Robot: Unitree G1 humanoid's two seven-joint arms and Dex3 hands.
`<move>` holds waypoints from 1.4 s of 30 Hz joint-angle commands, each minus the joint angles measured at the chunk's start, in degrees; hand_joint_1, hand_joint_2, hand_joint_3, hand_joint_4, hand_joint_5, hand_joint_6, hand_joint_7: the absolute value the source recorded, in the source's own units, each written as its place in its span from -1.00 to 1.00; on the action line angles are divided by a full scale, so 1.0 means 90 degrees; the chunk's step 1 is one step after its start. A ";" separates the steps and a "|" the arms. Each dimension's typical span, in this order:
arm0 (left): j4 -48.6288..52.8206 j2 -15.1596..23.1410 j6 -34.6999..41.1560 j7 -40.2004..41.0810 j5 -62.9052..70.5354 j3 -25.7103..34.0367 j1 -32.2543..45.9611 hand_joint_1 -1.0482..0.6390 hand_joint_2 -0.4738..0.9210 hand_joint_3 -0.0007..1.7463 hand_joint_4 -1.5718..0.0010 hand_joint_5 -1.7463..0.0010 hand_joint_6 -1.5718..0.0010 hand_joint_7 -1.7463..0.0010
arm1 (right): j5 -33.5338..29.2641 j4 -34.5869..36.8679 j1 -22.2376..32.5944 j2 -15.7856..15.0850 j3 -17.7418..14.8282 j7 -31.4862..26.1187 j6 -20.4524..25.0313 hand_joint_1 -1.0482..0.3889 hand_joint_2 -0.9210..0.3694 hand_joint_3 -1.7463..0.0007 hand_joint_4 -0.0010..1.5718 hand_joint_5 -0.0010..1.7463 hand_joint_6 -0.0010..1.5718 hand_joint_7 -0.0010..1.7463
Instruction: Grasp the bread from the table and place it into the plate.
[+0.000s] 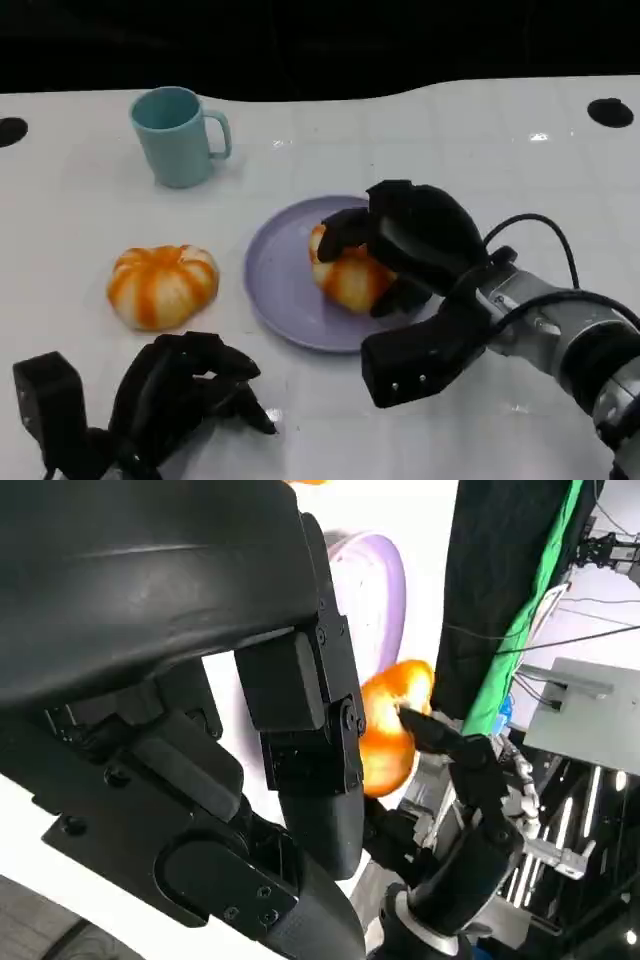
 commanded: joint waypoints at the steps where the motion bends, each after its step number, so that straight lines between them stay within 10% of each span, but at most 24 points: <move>1: -0.0076 0.0083 0.0034 0.0057 0.0006 0.0002 0.0060 -1.00 0.68 -1.00 -1.00 0.29 -1.00 0.72 | 0.0196 -0.0041 -0.0127 -0.0029 -0.0088 0.0507 0.0139 -0.08 -0.95 0.92 -0.30 -0.28 -0.07 -0.89; 13: -0.0039 0.0094 0.0027 0.0029 -0.0001 0.0003 0.0035 -1.00 0.68 -1.00 -1.00 0.29 -1.00 0.73 | 0.0451 -0.0728 0.0079 -0.0243 -0.0155 0.1612 0.0530 -0.49 -1.00 0.78 -0.78 -0.70 -0.65 -1.00; 42: 0.0022 0.0073 -0.0037 0.0054 0.0022 -0.0009 -0.0016 -1.00 0.68 -1.00 -1.00 0.30 -1.00 0.74 | 0.1235 -0.3646 0.2234 -0.1729 -0.1258 0.1968 -0.0700 -0.21 -0.94 0.99 -0.44 -0.43 -0.27 -0.90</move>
